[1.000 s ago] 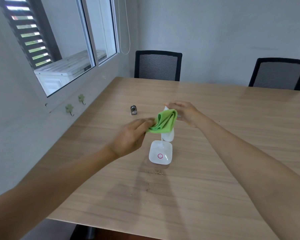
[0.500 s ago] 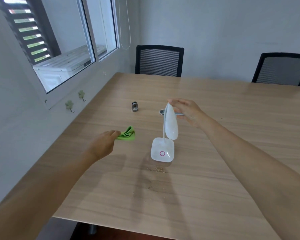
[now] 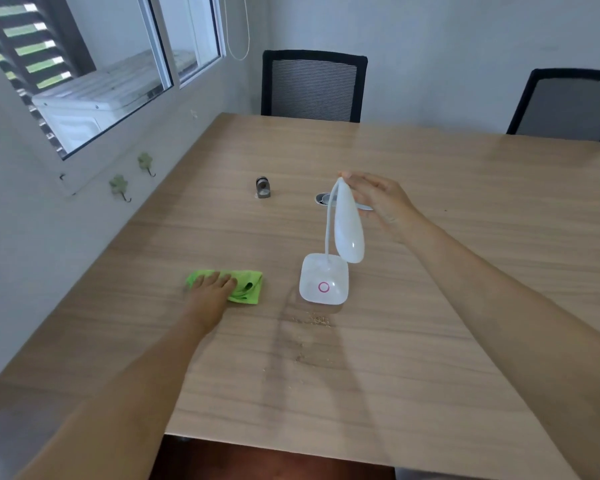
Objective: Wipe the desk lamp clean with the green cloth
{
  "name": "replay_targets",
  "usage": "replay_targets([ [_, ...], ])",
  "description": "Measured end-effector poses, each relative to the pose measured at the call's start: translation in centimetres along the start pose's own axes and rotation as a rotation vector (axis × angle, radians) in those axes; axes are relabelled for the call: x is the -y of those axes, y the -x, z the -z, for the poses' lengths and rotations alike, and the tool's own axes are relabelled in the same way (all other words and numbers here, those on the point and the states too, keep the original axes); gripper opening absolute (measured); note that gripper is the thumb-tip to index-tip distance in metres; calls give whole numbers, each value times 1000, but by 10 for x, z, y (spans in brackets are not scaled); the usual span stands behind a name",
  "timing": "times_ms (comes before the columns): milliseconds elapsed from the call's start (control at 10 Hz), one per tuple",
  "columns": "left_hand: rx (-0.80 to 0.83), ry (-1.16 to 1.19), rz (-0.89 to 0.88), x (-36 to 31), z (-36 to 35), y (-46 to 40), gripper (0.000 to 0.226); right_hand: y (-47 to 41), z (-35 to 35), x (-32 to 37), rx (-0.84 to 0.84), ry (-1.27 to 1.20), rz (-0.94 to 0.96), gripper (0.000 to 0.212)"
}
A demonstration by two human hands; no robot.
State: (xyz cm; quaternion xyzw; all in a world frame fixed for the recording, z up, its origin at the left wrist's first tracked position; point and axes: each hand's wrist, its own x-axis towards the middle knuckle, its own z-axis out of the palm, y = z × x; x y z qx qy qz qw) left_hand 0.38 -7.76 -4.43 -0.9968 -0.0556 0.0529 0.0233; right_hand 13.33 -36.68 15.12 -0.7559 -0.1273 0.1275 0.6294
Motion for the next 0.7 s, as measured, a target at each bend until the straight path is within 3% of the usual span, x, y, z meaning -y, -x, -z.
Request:
replay_targets([
  [300,131,66,123,1,12,-10,58,2,2,0,8,-17,11,31],
  [500,123,101,135,-12,20,-11,49,5,15,-24,-117,40,-60,42],
  [600,-10,176,96,-19,4,1,61,17,21,-73,-171,208,-47,41],
  [700,-45,192,45,-29,-16,11,71,36,20,-131,-188,663,-193,51],
])
